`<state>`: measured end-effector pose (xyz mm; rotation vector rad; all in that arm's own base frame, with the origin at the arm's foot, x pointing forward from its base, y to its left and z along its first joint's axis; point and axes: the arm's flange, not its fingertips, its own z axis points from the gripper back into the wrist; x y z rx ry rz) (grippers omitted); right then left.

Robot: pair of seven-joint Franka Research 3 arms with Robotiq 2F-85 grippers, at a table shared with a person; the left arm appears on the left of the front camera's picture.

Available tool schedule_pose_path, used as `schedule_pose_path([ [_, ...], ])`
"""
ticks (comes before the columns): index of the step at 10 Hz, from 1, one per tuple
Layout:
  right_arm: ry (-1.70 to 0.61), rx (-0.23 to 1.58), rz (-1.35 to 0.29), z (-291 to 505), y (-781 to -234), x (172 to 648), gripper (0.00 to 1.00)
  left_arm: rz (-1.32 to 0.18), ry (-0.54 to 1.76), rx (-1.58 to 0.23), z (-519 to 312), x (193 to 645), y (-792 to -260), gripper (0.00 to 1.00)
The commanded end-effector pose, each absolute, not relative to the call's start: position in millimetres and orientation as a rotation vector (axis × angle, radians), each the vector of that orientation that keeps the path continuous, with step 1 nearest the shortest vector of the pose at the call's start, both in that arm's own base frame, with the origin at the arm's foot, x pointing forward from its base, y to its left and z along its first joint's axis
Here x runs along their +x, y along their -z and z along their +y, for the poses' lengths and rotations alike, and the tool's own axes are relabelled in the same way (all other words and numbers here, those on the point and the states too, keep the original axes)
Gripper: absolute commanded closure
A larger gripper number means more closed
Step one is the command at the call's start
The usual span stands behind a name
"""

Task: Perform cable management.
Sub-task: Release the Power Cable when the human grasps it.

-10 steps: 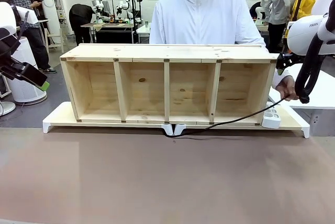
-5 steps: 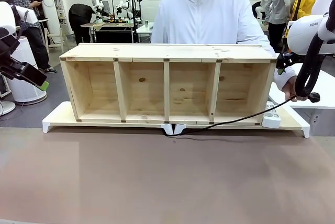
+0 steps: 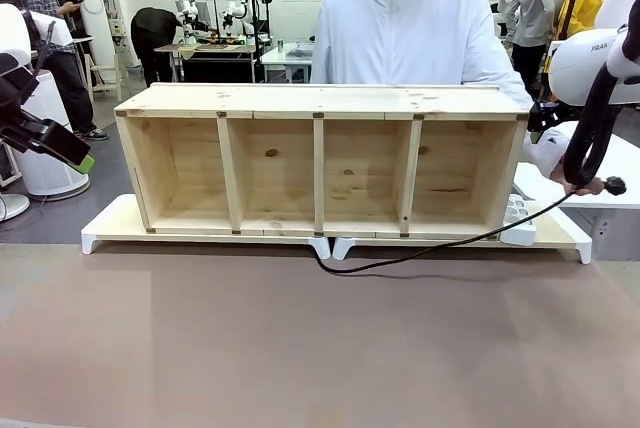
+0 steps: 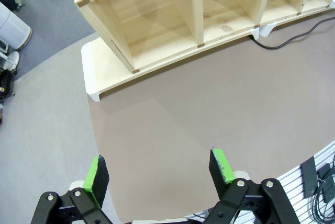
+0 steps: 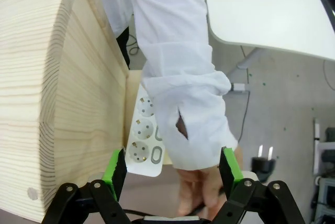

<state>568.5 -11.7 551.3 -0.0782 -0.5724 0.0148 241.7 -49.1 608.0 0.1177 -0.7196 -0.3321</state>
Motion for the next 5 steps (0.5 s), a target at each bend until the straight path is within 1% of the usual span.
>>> schedule_pose_path([
  [1, -0.015, -0.078, -0.57, -11.3, -551.0, 568.4, 0.09, -0.727, 0.33, 0.125, -49.8, 243.7, -608.4, 0.0],
  [5, -0.015, -0.078, -0.57, -11.3, -551.0, 568.4, 0.09, -0.727, 0.33, 0.125, -49.8, 243.7, -608.4, 0.0],
])
